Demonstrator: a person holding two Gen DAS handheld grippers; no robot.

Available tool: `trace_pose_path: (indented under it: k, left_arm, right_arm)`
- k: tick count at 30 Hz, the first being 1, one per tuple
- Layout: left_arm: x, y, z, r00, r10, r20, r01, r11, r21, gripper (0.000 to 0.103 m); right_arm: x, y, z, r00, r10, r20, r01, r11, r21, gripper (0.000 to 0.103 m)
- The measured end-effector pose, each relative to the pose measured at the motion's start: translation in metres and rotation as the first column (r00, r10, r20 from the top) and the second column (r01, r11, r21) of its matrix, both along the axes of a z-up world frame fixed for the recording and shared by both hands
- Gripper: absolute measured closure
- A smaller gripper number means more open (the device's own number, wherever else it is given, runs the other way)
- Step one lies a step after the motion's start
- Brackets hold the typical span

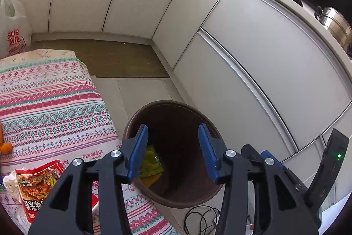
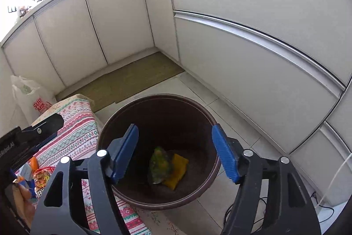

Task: Collect trash
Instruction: 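Carry both bags over the brown bin and open both grippers to drop them, then grasp the white paper cup with the left gripper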

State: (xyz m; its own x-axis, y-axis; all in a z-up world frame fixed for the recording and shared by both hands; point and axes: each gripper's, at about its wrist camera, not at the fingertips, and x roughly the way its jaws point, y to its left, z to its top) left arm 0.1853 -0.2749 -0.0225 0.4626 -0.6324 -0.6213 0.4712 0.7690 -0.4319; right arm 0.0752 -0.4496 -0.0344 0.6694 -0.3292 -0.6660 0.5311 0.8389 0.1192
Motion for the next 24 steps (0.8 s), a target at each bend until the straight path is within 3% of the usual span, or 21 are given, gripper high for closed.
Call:
trace_pose_path:
  k: [3, 7, 13, 17, 24]
  left_arm:
    - [-0.007, 0.009, 0.005, 0.999, 0.02, 0.037, -0.021, 0.999, 0.033, 0.05]
    - [-0.021, 0.028, 0.014, 0.994, 0.055, 0.093, -0.064, 0.994, 0.089, 0.045]
    - [-0.044, 0.07, 0.024, 0.979, 0.12, 0.165, -0.144, 0.978, 0.148, 0.034]
    - [-0.058, 0.103, 0.028, 0.963, 0.182, 0.201, -0.219, 0.959, 0.179, 0.019]
    - [-0.072, 0.161, 0.027, 0.955, 0.242, 0.174, -0.282, 0.921, 0.267, 0.011]
  right_arm:
    - [-0.001, 0.009, 0.006, 1.0, -0.013, 0.022, 0.014, 0.999, -0.042, 0.018]
    - [-0.003, 0.028, 0.015, 0.999, -0.021, 0.044, 0.026, 0.994, -0.107, 0.009]
    - [-0.006, 0.066, 0.026, 0.999, -0.003, 0.037, 0.011, 0.977, -0.215, 0.007]
    - [-0.015, 0.098, 0.034, 0.999, 0.002, 0.044, 0.012, 0.951, -0.308, 0.007]
    - [-0.019, 0.137, 0.04, 0.998, 0.045, 0.045, -0.029, 0.952, -0.303, 0.007]
